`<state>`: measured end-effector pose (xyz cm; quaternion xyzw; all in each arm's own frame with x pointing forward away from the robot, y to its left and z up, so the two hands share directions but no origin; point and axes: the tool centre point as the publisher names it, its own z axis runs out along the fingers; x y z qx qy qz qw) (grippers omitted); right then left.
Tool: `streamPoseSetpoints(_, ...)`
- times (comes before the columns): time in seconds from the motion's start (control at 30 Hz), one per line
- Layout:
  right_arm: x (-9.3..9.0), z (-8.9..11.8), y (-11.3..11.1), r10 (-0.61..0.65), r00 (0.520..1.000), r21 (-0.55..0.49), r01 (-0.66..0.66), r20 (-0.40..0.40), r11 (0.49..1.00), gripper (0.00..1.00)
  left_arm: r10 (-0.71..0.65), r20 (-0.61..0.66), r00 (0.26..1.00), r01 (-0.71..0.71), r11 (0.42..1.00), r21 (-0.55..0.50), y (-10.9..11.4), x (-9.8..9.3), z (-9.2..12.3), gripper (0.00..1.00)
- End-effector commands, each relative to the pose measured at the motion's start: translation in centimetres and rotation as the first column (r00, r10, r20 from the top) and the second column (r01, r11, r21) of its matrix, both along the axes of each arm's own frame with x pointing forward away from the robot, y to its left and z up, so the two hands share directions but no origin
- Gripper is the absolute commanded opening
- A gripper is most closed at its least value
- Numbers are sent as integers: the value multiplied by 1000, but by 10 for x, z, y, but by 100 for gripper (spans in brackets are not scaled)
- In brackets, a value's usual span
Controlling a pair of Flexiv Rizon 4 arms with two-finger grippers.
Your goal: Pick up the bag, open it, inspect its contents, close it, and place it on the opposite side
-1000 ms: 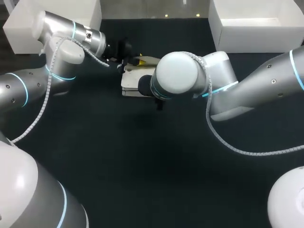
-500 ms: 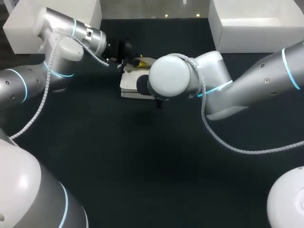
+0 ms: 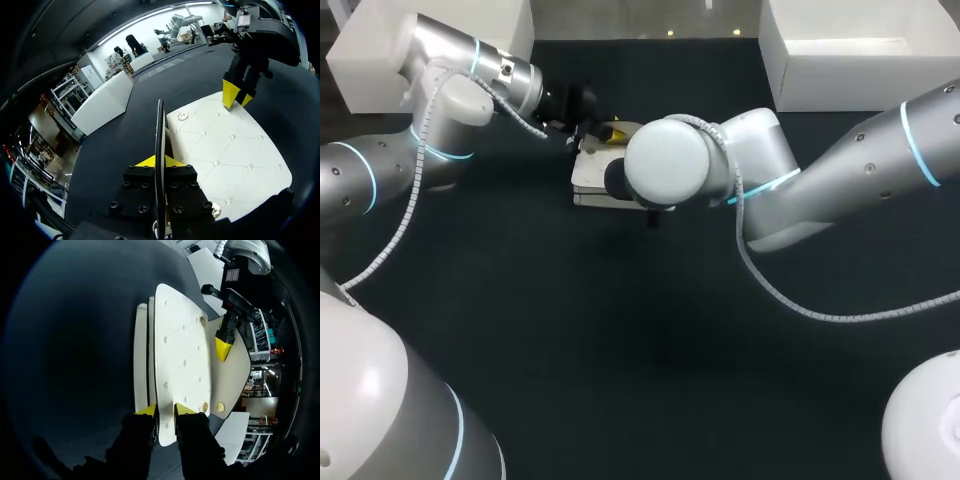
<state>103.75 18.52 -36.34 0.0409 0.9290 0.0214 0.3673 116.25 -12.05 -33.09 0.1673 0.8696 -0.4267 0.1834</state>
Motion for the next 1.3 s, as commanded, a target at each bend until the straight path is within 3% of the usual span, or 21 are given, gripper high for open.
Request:
streamPoseSetpoints(0.03,1,-2,1,-3,1000,-1,3,6,1000,4,-7,-4,1000,7,1000,-6,1,2,-1,0)
streamPoseSetpoints(0.17,2,-3,1,-3,1000,2,3,5,1000,2,-13,-5,1000,13,1000,-5,1,1,-2,0)
streamPoseSetpoints(0.23,2,-3,2,-2,1000,4,2,6,1000,7,-16,-5,1000,16,1000,-3,1,1,-2,0)
streamPoseSetpoints(0.33,2,-3,2,-1,1000,7,1,9,1000,23,-21,-4,1000,21,1000,-3,1,0,-2,0)
streamPoseSetpoints(0.5,2,-3,2,-1,1000,9,1,12,1000,19,-26,-2,1000,26,1000,-2,1,0,-2,0)
streamPoseSetpoints(0.53,2,-3,2,-1,1000,9,1,12,1000,14,-26,-2,1000,26,1000,-2,1,0,-3,0)
streamPoseSetpoints(0.57,2,-3,2,-1,1000,9,1,12,1000,0,-26,-2,1000,26,1000,-3,1,-1,-3,0)
streamPoseSetpoints(0.87,1,0,2,-12,1000,28,12,12,1000,0,-49,64,997,52,997,-52,5,-12,-1,0)
streamPoseSetpoints(1.07,1,-1,0,-26,1000,51,26,-4,998,0,-94,173,980,109,991,-76,8,-32,-6,0)
streamPoseSetpoints(1.3,1,-1,0,-26,1000,51,26,-4,998,0,-89,246,965,103,994,-45,6,-39,-12,0)
